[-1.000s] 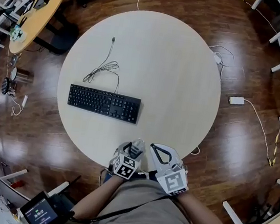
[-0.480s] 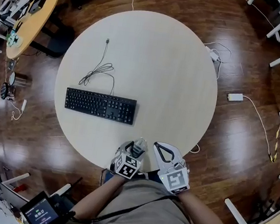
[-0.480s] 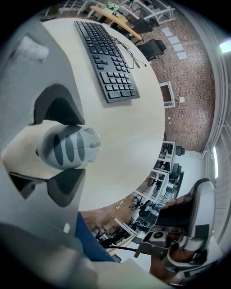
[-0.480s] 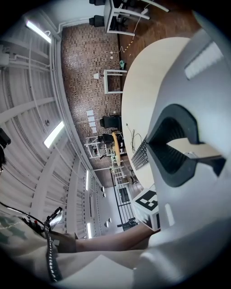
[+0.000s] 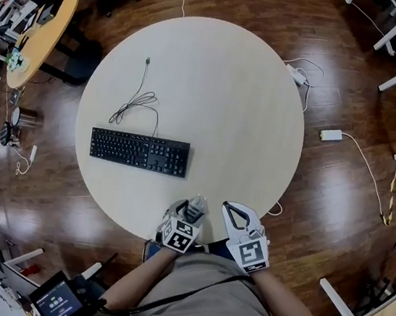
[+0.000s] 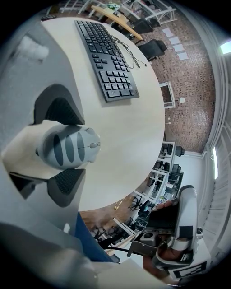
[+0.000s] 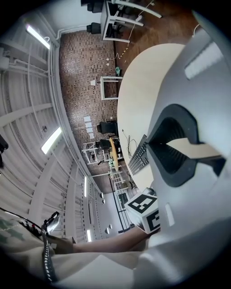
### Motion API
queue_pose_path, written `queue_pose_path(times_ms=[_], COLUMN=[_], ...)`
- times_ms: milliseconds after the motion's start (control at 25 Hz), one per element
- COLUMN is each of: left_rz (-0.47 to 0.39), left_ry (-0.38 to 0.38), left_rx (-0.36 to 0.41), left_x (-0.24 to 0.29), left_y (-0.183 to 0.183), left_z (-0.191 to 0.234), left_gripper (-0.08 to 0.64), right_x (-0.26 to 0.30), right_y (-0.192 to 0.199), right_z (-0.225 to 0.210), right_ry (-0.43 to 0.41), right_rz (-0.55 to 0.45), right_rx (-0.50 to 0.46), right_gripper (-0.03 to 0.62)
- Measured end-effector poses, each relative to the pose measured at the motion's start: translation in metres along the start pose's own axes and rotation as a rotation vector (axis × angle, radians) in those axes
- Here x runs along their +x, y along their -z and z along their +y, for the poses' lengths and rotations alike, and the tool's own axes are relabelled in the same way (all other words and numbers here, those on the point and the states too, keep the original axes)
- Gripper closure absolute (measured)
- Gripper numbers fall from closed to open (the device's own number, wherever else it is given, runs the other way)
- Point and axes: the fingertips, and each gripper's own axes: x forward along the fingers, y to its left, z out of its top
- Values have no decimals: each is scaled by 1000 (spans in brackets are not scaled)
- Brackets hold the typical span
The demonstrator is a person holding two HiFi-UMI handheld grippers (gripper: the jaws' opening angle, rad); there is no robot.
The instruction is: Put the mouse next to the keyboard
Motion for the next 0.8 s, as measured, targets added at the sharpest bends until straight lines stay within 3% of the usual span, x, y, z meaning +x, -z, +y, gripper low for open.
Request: queue_pose_path(times_ms=[440,800], left_rz=[-14,-7], left_ry=[-12,-10], left_rx=[-63,-127], left_x=[4,6], left_y=[-6,-10], left_z=[2,5], left_gripper=[242,241], right_x=[8,8], right_y=[7,-27], right_z=[0,-6], right_ry=[3,70], right_rz=[4,-168], right_rx=[12,-97], right_gripper=[588,588])
